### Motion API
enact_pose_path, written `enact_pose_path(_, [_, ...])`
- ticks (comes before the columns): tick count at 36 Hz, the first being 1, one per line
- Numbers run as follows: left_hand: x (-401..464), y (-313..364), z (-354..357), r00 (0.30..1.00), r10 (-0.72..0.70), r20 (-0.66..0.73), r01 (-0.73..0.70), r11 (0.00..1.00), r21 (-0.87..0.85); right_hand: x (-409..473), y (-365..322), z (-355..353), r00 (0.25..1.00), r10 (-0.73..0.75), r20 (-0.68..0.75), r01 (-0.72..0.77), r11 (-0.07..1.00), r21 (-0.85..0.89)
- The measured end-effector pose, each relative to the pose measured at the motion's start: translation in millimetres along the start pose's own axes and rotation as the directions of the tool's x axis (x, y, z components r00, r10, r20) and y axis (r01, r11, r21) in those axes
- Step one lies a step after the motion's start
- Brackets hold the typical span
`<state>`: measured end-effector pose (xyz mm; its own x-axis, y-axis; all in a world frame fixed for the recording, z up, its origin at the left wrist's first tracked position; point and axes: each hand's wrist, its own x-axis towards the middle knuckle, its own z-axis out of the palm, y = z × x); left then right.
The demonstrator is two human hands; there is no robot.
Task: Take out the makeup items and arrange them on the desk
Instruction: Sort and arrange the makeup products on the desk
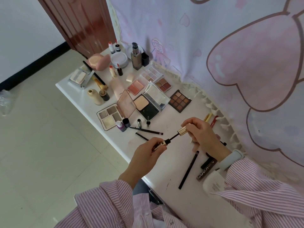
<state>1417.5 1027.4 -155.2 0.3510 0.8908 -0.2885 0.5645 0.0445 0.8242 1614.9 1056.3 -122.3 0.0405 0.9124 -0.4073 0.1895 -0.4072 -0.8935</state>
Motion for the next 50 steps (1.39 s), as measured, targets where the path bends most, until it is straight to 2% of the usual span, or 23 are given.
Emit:
enact_pose_path(4, [4, 7, 7, 0.999, -0.036, 0.019, 0.038, 0.993, -0.114, 5, 2, -5, 0.999, 0.034, -0.019, -0.032, 0.994, 0.102])
enact_pose_path(9, [12, 24, 12, 0.998, -0.061, -0.001, 0.057, 0.943, -0.329, 4, 11, -7, 0.990, 0.040, -0.133, -0.010, 0.975, 0.221])
enact_pose_path(11, [16, 33, 14, 0.995, -0.093, -0.026, 0.074, 0.903, -0.423, -2, 17, -5, 0.989, 0.028, -0.144, -0.006, 0.988, 0.154])
enact_pose_path(16, [26, 45, 15, 0.970, -0.204, -0.135, 0.102, 0.838, -0.536, -18, 32, 5, 1.000, 0.010, -0.029, -0.012, 0.998, -0.062])
enact_pose_path(19, [29, 48, 13, 0.967, -0.203, -0.150, 0.091, 0.833, -0.545, -24, 32, 9, 0.999, -0.028, 0.028, 0.031, 0.992, -0.119])
enact_pose_path(22, [32, 49, 12, 0.967, -0.182, -0.176, 0.069, 0.858, -0.508, -25, 28, 14, 0.997, -0.066, 0.044, 0.072, 0.986, -0.148])
enact_pose_path(26, [34, 49, 10, 0.969, -0.124, -0.212, 0.019, 0.899, -0.438, -20, 22, 19, 0.990, -0.141, -0.004, 0.136, 0.964, -0.228])
enact_pose_path(31, [34, 42, 10, 0.959, -0.057, -0.278, -0.009, 0.973, -0.231, -7, 27, 18, 0.994, -0.112, -0.017, 0.104, 0.958, -0.266])
enact_pose_path(36, [12, 16, 10, 0.907, -0.005, -0.421, -0.009, 1.000, -0.030, 22, 35, 17, 0.981, -0.135, -0.139, 0.092, 0.956, -0.277])
enact_pose_path(39, [-1, -8, 10, 0.856, 0.026, -0.517, 0.050, 0.990, 0.134, 37, 35, 21, 0.964, -0.190, -0.184, 0.126, 0.941, -0.314])
enact_pose_path(43, [-11, -35, 10, 0.811, 0.012, -0.585, 0.195, 0.937, 0.289, 56, 32, 34, 0.957, -0.237, -0.166, 0.160, 0.912, -0.377])
enact_pose_path(47, [-13, -51, 12, 0.816, -0.042, -0.577, 0.311, 0.873, 0.377, 67, 30, 43, 0.952, -0.268, -0.145, 0.189, 0.892, -0.412])
enact_pose_path(50, [-13, -58, 15, 0.833, -0.041, -0.552, 0.324, 0.845, 0.426, 68, 28, 46, 0.950, -0.284, -0.133, 0.209, 0.890, -0.406])
